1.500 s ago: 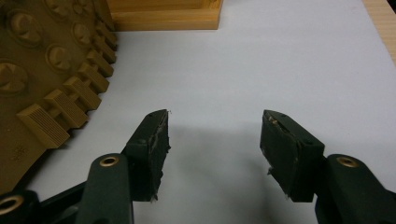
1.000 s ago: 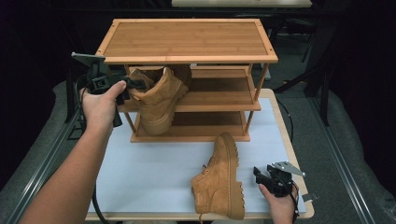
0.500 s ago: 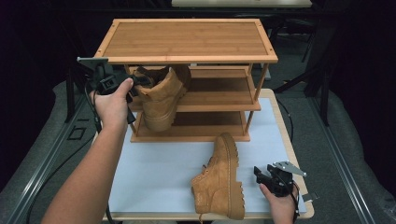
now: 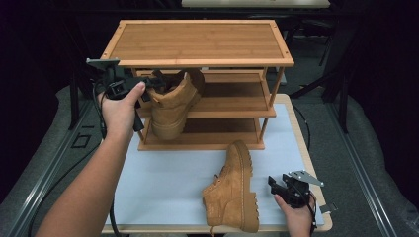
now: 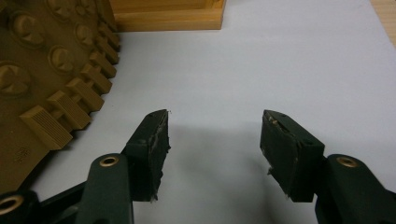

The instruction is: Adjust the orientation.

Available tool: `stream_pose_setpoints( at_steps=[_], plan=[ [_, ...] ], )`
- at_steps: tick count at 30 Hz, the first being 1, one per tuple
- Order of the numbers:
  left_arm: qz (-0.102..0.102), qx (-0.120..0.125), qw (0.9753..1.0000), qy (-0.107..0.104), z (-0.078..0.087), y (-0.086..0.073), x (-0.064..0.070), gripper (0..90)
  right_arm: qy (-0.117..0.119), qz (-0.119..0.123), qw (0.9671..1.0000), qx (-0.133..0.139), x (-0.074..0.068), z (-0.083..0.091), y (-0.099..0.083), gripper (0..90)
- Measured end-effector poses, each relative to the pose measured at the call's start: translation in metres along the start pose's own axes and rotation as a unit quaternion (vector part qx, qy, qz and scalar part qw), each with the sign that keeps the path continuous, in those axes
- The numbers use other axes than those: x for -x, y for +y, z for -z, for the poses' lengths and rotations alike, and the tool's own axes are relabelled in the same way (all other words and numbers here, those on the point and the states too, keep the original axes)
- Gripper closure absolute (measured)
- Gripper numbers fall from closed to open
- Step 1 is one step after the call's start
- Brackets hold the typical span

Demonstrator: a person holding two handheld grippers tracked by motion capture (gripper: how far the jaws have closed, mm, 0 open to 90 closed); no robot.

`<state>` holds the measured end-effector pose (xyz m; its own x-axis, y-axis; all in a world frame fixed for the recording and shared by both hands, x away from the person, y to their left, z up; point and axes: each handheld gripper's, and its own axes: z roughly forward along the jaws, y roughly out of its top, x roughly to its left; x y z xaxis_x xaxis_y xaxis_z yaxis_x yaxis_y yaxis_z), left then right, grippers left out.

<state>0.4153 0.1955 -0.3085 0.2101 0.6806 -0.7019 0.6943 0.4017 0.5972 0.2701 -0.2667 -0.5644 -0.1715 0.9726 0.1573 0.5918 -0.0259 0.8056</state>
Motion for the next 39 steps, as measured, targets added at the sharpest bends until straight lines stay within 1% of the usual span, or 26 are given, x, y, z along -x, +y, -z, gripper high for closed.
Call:
stream_pose_setpoints(
  at_steps=[2,4,6,10,11,13,17,20,21,22,23,24,26,27,28,29,30,31,32,33,34,35,36,37,38,39],
  plan=[
    [0.006,0.004,0.9997,-0.025,0.007,0.000,-0.003,49.3,-0.003,0.002,1.0000,-0.006,0.000,0.001,0.000,41.7],
    [0.001,0.002,0.9997,-0.025,0.010,0.000,-0.004,49.2,-0.003,0.002,1.0000,-0.008,0.000,0.001,0.000,41.7],
    [0.000,0.005,0.9994,-0.033,0.018,-0.001,-0.003,49.1,-0.003,-0.001,1.0000,-0.006,0.000,0.001,0.000,41.7],
    [-0.025,0.002,0.9985,-0.048,0.036,-0.004,-0.004,48.3,-0.004,-0.002,1.0000,-0.003,0.000,0.002,0.000,41.7],
    [-0.028,0.003,0.9981,-0.056,0.041,-0.005,-0.005,48.3,-0.002,-0.003,1.0000,0.004,0.000,0.001,0.000,41.7],
    [-0.034,-0.002,0.9973,-0.064,0.050,-0.007,-0.007,48.2,-0.003,-0.001,1.0000,0.000,0.000,0.002,0.001,41.6],
    [-0.065,-0.007,0.9952,-0.073,0.068,-0.014,-0.011,48.2,-0.003,0.000,1.0000,-0.001,-0.001,0.002,0.001,41.7],
    [-0.089,-0.011,0.9934,-0.071,0.077,-0.023,-0.019,50.0,-0.006,0.006,1.0000,0.004,-0.004,0.005,0.004,41.6],
    [-0.102,-0.019,0.9922,-0.069,0.080,-0.031,-0.026,50.8,-0.008,0.008,0.9999,0.006,-0.005,0.007,0.006,41.7],
    [-0.107,-0.022,0.9916,-0.069,0.081,-0.036,-0.030,51.6,-0.003,0.012,0.9998,0.018,-0.007,0.009,0.008,41.9],
    [-0.114,-0.026,0.9906,-0.071,0.082,-0.041,-0.034,53.0,0.001,0.015,0.9996,0.023,-0.010,0.011,0.011,42.2],
    [-0.114,-0.026,0.9906,-0.071,0.082,-0.041,-0.034,55.3,0.001,0.015,0.9996,0.023,-0.010,0.011,0.011,42.2],
    [-0.139,-0.033,0.9877,-0.063,0.082,-0.053,-0.046,56.5,0.023,0.031,0.9990,0.023,-0.015,0.019,0.018,44.4],
    [-0.150,-0.037,0.9865,-0.053,0.080,-0.059,-0.053,57.1,0.019,0.039,0.9987,0.027,-0.021,0.023,0.022,46.9],
    [-0.164,-0.042,0.9847,-0.043,0.078,-0.067,-0.062,59.6,0.030,0.050,0.9980,0.025,-0.024,0.027,0.026,51.3],
    [-0.172,-0.048,0.9832,-0.036,0.075,-0.074,-0.071,61.3,0.033,0.059,0.9972,0.032,-0.030,0.031,0.030,56.6],
    [-0.175,-0.054,0.9826,-0.029,0.072,-0.082,-0.082,63.4,0.045,0.080,0.9953,0.031,-0.040,0.042,0.037,72.2],
    [-0.185,-0.064,0.9807,-0.004,0.064,-0.097,-0.103,64.9,0.058,0.090,0.9936,0.036,-0.045,0.046,0.040,77.4],
    [-0.185,-0.064,0.9807,-0.004,0.064,-0.097,-0.103,65.0,0.066,0.102,0.9920,0.034,-0.051,0.050,0.043,81.6],
    [-0.191,-0.067,0.9792,0.012,0.059,-0.104,-0.112,65.0,0.066,0.102,0.9920,0.034,-0.051,0.050,0.043,81.6],
    [-0.201,-0.069,0.9766,0.029,0.054,-0.111,-0.121,64.7,0.092,0.130,0.9866,0.036,-0.065,0.057,0.048,86.4],
    [-0.208,-0.072,0.9746,0.041,0.051,-0.117,-0.129,64.4,0.101,0.143,0.9840,0.032,-0.073,0.060,0.051,87.4],
    [-0.210,-0.071,0.9738,0.048,0.049,-0.123,-0.137,64.4,0.101,0.143,0.9840,0.032,-0.073,0.060,0.051,87.4],
    [-0.212,-0.065,0.9740,0.049,0.047,-0.129,-0.144,62.8,0.117,0.179,0.9765,0.028,-0.091,0.064,0.054,88.6],
    [-0.209,-0.062,0.9747,0.047,0.045,-0.133,-0.151,62.8,0.117,0.179,0.9765,0.028,-0.091,0.064,0.054,88.6],
    [-0.208,-0.063,0.9748,0.050,0.043,-0.137,-0.158,61.3,0.136,0.199,0.9705,0.008,-0.098,0.065,0.055,88.9]
  ],
)
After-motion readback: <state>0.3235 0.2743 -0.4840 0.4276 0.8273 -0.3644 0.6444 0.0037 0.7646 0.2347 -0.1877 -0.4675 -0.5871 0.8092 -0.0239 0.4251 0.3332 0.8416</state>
